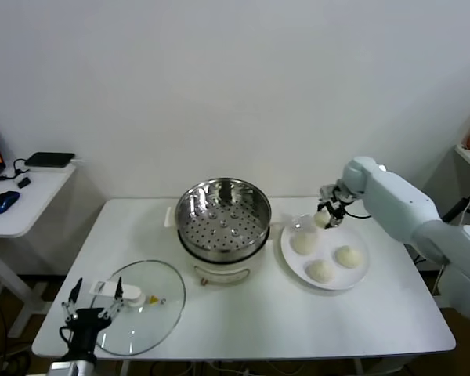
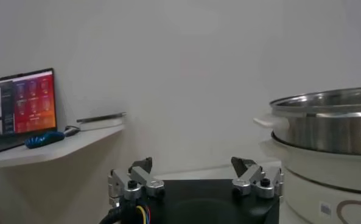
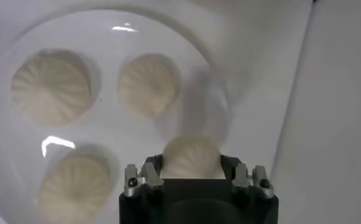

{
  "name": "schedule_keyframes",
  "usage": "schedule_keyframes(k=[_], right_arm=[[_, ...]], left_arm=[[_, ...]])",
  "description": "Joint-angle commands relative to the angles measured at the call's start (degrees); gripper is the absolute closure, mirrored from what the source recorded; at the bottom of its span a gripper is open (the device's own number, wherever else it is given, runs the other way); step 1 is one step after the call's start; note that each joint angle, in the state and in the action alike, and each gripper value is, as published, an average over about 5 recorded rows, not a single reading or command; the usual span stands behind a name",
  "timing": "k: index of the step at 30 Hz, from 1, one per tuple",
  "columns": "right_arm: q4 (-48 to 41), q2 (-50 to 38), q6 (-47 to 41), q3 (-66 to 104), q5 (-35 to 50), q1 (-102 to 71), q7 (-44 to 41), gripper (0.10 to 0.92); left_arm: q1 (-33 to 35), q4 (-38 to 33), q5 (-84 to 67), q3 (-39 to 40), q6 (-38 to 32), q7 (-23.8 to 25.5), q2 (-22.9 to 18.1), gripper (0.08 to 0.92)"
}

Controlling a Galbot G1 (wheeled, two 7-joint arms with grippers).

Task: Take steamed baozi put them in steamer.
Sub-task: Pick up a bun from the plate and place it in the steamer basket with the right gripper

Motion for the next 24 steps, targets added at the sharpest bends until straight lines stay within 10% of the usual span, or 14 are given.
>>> schedule_keyframes(k=[1,24], right_arm=[[9.0,-2.6,1.6,-5.3,3.2,6.6,-0.3,0.387],[23.8,8.0,6.1,-20.8,18.2,30.2,-0.5,0.406]], left_arm=[[0.1,-0.1,0.1,0.0,0.0,0.0,-0.1,0.177],[0.7,-1.2,0.1,-0.6,-0.1,-0.2,-0.2,0.177]])
